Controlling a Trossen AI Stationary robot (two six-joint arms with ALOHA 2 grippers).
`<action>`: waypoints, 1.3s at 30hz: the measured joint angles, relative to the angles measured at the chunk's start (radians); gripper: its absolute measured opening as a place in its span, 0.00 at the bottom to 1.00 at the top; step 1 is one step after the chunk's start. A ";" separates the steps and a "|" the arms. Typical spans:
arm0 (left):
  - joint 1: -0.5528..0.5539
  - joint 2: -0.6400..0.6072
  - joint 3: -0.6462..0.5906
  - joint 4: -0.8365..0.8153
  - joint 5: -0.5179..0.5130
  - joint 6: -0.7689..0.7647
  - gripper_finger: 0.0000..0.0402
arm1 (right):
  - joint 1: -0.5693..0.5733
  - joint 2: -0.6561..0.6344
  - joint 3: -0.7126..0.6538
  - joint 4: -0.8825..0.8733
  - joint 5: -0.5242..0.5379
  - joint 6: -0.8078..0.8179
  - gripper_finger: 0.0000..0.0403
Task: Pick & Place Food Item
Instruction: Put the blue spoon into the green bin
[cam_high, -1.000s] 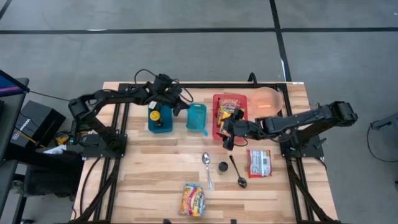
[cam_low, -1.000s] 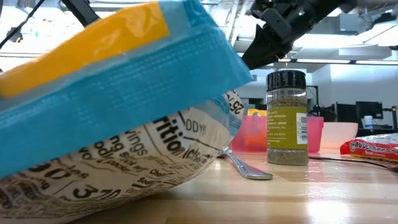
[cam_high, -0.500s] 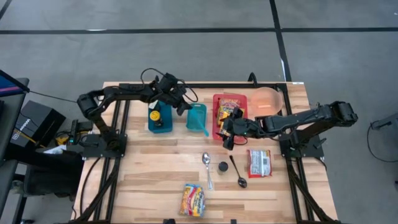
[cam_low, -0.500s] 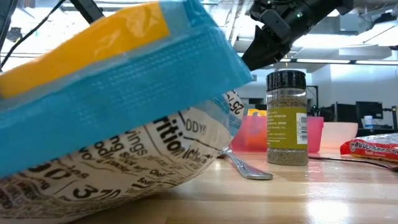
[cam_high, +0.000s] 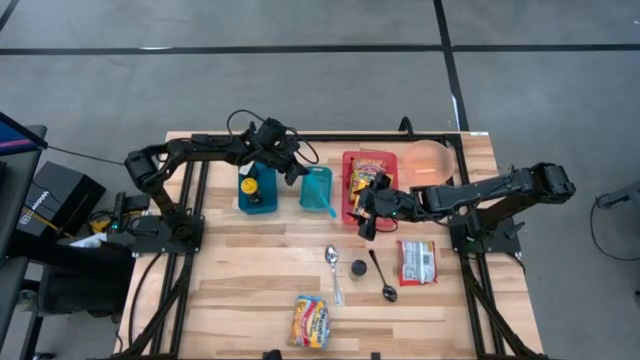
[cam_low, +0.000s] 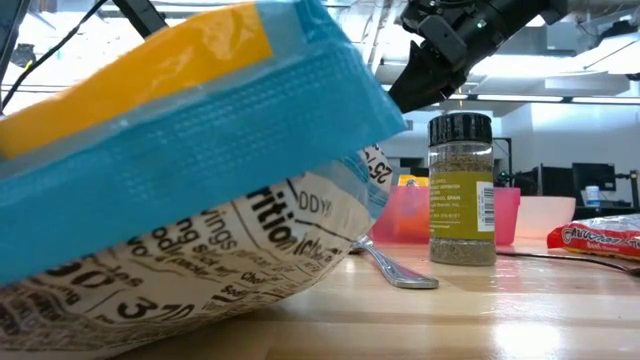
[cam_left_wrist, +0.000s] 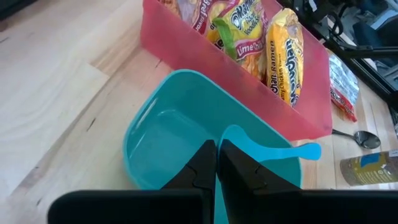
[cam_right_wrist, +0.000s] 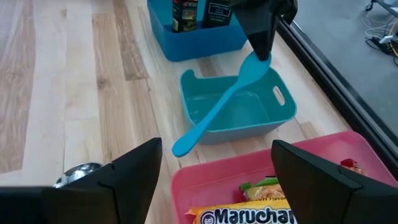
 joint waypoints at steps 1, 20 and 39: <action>0.000 0.000 0.000 0.000 -0.002 0.000 0.01 | 0.000 0.000 0.000 0.000 0.000 0.000 0.74; -0.007 0.000 0.000 0.008 -0.057 0.024 0.01 | 0.000 0.000 0.000 0.003 0.000 0.000 0.74; -0.007 0.000 0.000 0.007 -0.061 0.026 0.14 | 0.000 0.000 0.000 0.003 0.001 -0.015 0.74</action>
